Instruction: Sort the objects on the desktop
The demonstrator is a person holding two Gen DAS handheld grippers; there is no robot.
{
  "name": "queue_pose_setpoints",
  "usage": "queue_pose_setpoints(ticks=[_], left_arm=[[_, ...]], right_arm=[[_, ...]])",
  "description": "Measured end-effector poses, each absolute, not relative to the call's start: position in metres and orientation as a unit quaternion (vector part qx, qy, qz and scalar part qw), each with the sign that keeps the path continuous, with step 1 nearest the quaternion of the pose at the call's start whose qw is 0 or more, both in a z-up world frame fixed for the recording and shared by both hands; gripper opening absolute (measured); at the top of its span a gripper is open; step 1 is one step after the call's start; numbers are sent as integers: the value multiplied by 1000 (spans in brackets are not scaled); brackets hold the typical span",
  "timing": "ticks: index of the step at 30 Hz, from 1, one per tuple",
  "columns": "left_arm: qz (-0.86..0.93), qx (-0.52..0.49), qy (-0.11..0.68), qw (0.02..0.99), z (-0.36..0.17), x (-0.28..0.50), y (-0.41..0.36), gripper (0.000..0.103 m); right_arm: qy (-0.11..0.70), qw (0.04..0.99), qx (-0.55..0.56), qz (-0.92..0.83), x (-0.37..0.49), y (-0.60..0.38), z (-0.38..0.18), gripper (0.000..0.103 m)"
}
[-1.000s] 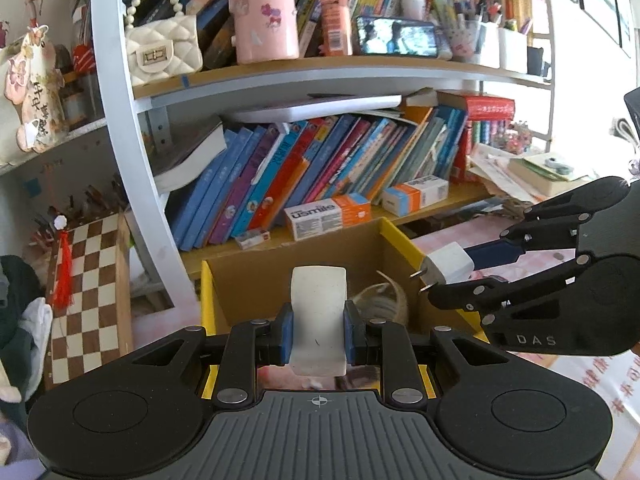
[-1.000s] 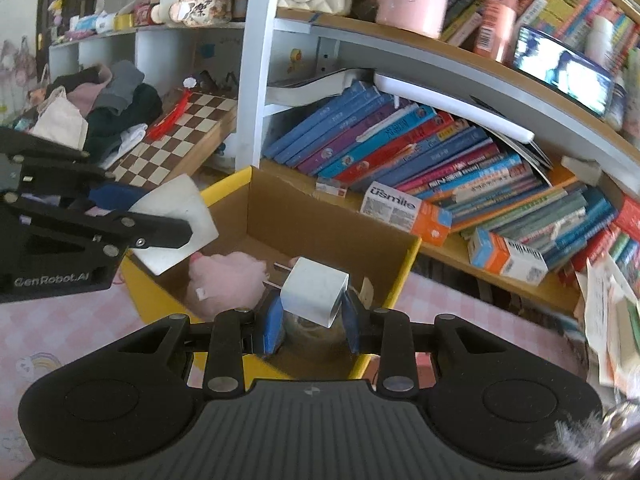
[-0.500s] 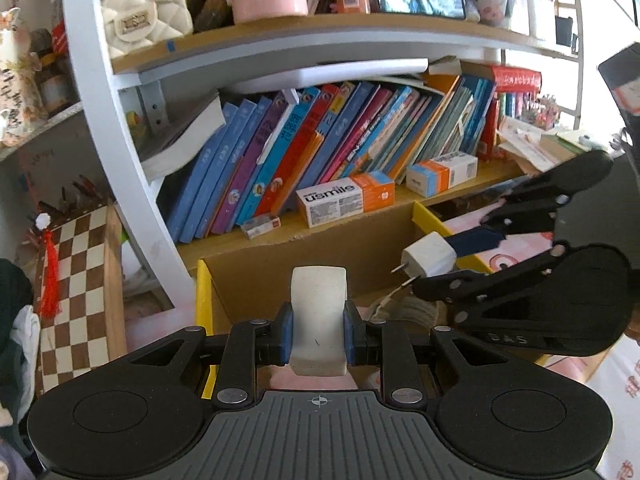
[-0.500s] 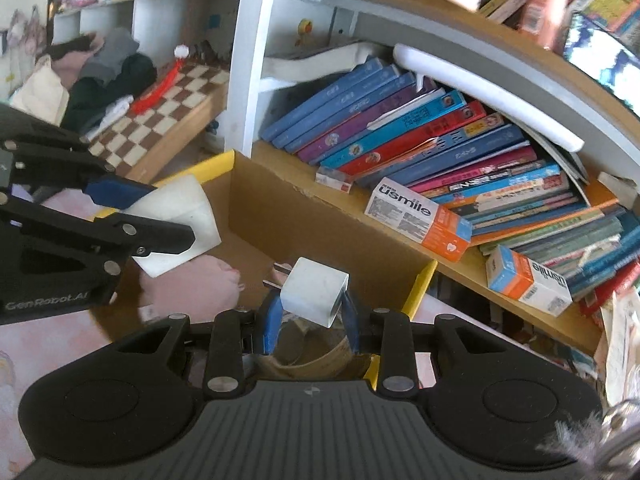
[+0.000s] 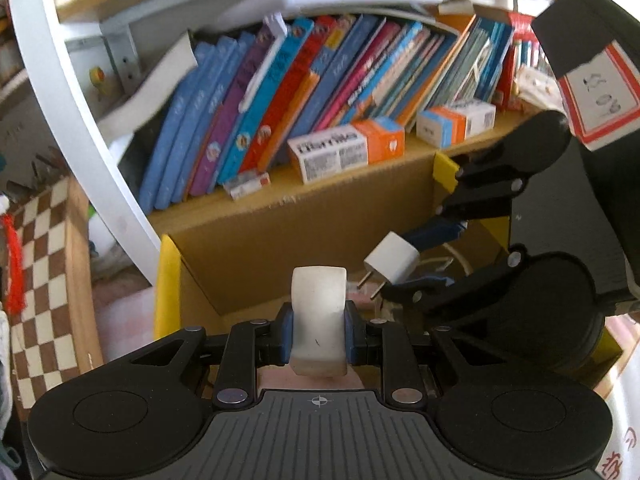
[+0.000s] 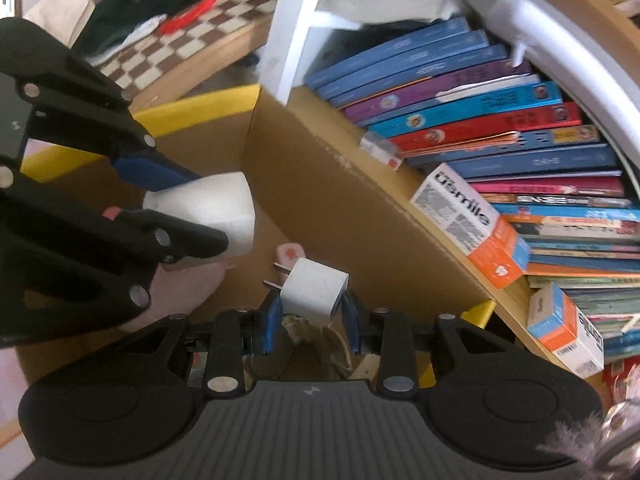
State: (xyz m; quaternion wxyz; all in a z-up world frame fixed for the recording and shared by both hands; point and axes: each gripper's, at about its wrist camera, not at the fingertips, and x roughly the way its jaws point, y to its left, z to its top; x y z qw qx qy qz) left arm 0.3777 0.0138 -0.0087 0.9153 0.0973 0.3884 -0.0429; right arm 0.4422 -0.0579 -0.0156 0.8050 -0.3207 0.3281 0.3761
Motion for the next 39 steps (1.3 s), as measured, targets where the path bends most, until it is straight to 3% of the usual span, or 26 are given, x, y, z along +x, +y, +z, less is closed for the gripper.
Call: queue_pose_setpoints(ticks=[9,13,18,21,30,39], left_arm=[[-37,107,404,908,-19,385,13,28],[-23,106,398,911,-17,381,12,33],[-11,97,373,923,-4,368,18,58],[-10,85,351,932,7,357,22,68],[-7,90,302,949,32,320,25,79],[-5,81,269,960,52,258,37,86]], right_arm=[[351,793,-325,377,450,-55,-28,30],[343,799,-328,370,446,-56,-25,40],[330,810,-322,361,438,-61,-11,51],[323,817,-318,355,433,-65,-3,56],[298,847,-301,321,407,-78,22,80],[266,890,-242,282,358,-113,47,84]])
